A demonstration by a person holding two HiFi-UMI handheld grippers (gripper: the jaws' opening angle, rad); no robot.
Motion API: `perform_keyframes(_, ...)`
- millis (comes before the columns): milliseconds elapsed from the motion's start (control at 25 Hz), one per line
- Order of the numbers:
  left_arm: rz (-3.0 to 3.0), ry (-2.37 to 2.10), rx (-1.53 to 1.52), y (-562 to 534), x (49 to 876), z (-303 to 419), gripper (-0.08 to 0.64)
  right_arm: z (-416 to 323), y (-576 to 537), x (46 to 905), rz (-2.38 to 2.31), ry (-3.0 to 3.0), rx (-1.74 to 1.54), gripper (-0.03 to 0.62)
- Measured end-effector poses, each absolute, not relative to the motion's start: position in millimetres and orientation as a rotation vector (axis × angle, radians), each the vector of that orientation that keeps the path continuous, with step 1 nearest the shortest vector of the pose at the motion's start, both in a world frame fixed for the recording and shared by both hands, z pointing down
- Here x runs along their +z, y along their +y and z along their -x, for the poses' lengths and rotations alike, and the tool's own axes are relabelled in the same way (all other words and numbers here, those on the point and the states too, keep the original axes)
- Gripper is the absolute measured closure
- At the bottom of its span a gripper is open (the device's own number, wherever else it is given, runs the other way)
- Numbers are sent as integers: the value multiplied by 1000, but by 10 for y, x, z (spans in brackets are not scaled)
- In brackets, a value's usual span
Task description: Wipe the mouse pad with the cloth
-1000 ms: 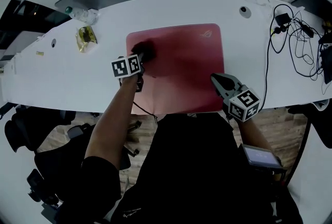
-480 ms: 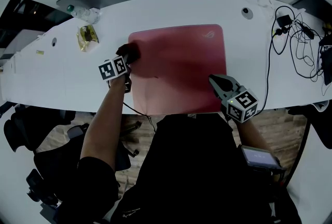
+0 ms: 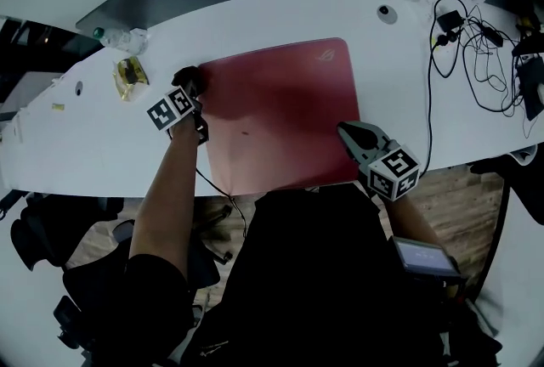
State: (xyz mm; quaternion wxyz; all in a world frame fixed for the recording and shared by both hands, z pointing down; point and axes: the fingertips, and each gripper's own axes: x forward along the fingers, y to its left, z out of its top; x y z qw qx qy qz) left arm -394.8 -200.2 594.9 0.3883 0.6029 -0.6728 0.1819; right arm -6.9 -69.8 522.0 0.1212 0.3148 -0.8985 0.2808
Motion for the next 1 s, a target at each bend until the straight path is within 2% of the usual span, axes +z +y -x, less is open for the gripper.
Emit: perform_keyframes(1000, -1694, -1442, 497, -2389, 6113, 2021, 473, -669, -753, 5297, -1020, -2622, 887, 566)
